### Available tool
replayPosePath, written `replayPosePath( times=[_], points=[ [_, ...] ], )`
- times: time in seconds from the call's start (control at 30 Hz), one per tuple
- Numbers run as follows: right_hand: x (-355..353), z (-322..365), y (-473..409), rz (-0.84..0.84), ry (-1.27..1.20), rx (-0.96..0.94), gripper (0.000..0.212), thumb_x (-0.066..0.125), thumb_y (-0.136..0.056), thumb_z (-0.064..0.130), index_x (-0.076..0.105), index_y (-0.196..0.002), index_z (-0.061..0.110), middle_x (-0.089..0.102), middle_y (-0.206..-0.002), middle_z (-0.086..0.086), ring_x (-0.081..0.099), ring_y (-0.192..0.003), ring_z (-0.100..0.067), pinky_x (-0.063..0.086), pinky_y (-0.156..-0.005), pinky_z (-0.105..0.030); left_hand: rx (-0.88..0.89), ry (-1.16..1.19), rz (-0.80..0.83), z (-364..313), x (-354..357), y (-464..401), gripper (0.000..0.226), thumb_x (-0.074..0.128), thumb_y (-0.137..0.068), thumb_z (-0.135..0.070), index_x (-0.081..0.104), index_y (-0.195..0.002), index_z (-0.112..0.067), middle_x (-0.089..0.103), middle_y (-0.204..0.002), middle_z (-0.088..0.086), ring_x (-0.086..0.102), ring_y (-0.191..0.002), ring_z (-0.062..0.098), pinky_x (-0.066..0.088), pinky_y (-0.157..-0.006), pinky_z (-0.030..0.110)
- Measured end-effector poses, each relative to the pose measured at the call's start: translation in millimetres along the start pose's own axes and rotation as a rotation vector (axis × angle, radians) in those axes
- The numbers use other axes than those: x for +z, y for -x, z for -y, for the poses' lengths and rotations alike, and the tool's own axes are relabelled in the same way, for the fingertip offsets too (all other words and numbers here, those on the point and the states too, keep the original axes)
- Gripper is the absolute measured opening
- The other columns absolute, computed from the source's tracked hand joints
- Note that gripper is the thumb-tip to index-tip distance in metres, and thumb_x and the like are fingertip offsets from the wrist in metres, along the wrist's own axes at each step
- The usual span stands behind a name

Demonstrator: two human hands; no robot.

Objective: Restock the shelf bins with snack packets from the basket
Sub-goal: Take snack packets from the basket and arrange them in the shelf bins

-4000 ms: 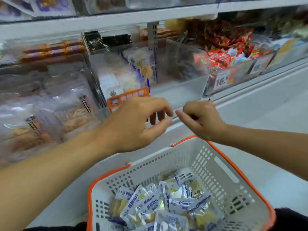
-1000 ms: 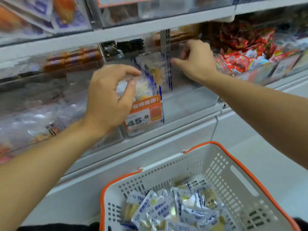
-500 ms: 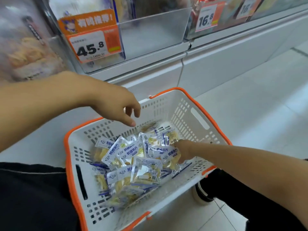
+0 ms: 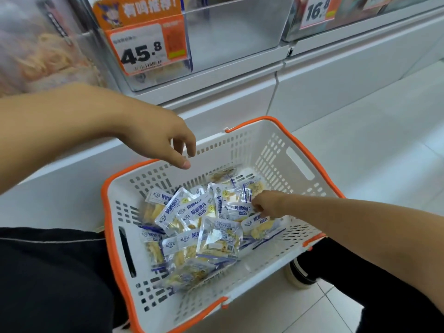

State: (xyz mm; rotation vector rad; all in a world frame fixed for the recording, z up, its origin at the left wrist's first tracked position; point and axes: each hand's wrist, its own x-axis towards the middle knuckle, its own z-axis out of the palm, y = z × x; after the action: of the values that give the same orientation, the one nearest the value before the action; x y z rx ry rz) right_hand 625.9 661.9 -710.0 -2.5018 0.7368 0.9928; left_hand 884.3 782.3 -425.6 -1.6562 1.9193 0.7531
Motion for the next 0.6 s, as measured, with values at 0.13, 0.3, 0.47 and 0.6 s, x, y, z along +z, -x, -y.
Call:
replayPosePath(
  times=[0.13, 0.3, 0.47, 0.6],
  points=[
    [-73, 2, 20, 0.055, -0.185, -0.251, 0.025, 0.072, -0.088, 0.012, 0.053, -0.077, 0.023, 0.057, -0.086, -0.004, 0.054, -0.079, -0.019, 0.053, -0.083, -0.040, -0.023, 0.030, -0.028, 1, 2, 0, 0.055, 0.058, -0.086, -0.059, 0.049, -0.135, -0.036, 0.059, -0.121, -0.020, 0.058, -0.104, 0.003, 0.044, -0.092, 0.025],
    [-220, 32, 108, -0.048, -0.592, -0.413, 0.020, 0.072, -0.089, 0.009, 0.057, -0.082, 0.021, 0.047, -0.074, -0.014, 0.043, -0.063, -0.020, 0.040, -0.054, -0.025, 0.002, 0.397, -0.203, 0, -6, 3, 0.088, 0.071, -0.063, -0.068, 0.044, -0.138, -0.031, 0.057, -0.129, -0.016, 0.065, -0.094, 0.004, 0.052, -0.083, 0.025],
    [-313, 57, 176, -0.432, -0.838, -0.581, 0.015, 0.075, -0.076, 0.015, 0.071, -0.090, 0.015, 0.070, -0.083, -0.010, 0.062, -0.070, -0.016, 0.050, -0.060, -0.020, 0.158, 1.063, -0.520, -6, -30, 20, 0.024, 0.075, -0.083, -0.011, 0.066, -0.105, -0.008, 0.075, -0.083, 0.004, 0.073, -0.071, 0.018, 0.054, -0.048, 0.022],
    [-354, 43, 187, -0.455, -0.783, -0.579, 0.018, 0.076, -0.077, 0.020, 0.073, -0.094, 0.021, 0.075, -0.099, -0.011, 0.070, -0.088, -0.029, 0.062, -0.067, -0.038, 0.152, 1.382, -1.009, -4, -50, 30, 0.014, 0.071, -0.085, -0.001, 0.066, -0.091, -0.013, 0.072, -0.068, 0.000, 0.069, -0.057, 0.013, 0.052, -0.045, 0.019]
  ],
)
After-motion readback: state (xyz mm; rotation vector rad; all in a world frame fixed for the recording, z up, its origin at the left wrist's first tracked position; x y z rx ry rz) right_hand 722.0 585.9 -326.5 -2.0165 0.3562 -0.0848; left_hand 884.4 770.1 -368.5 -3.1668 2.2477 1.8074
